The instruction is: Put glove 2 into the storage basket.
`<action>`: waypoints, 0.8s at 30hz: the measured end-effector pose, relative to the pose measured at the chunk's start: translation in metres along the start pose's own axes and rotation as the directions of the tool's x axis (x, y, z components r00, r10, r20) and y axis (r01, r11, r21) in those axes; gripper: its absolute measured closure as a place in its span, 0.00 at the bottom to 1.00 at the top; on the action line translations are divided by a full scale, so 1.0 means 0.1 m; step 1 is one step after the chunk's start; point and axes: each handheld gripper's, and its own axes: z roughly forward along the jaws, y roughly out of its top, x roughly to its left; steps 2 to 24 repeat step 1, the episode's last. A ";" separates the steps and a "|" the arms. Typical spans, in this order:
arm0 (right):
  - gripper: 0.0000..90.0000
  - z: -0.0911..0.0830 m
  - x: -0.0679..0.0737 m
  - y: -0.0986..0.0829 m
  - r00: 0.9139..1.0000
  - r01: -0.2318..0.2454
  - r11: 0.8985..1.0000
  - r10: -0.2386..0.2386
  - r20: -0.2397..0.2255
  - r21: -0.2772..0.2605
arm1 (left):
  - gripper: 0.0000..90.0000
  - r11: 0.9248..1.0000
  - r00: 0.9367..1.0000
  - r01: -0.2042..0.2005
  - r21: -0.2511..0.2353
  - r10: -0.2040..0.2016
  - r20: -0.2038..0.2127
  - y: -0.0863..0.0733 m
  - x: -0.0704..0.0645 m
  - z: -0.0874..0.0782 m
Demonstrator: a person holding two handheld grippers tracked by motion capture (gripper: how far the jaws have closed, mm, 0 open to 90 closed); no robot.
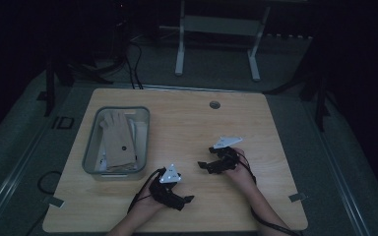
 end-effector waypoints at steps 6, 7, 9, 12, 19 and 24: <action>0.19 0.00 0.00 0.00 1.000 0.002 1.000 -0.002 0.002 0.000 | 0.08 1.000 1.000 -0.004 0.002 0.004 0.001 0.00 0.00 0.00; 0.19 0.00 0.00 0.00 1.000 0.002 1.000 -0.002 0.002 0.000 | 0.08 1.000 1.000 -0.004 0.002 0.004 0.001 0.00 0.00 0.00; 0.19 0.00 0.00 0.00 1.000 0.002 1.000 -0.002 0.002 0.000 | 0.08 1.000 1.000 -0.004 0.002 0.004 0.001 0.00 0.00 0.00; 0.19 0.00 0.00 0.00 1.000 0.002 1.000 -0.002 0.002 0.000 | 0.08 1.000 1.000 -0.004 0.002 0.004 0.001 0.00 0.00 0.00; 0.19 0.00 0.00 0.00 1.000 0.002 1.000 -0.002 0.002 0.000 | 0.08 1.000 1.000 -0.004 0.002 0.004 0.001 0.00 0.00 0.00; 0.19 0.00 0.00 0.00 1.000 0.002 1.000 -0.002 0.002 0.000 | 0.08 1.000 1.000 -0.004 0.002 0.004 0.001 0.00 0.00 0.00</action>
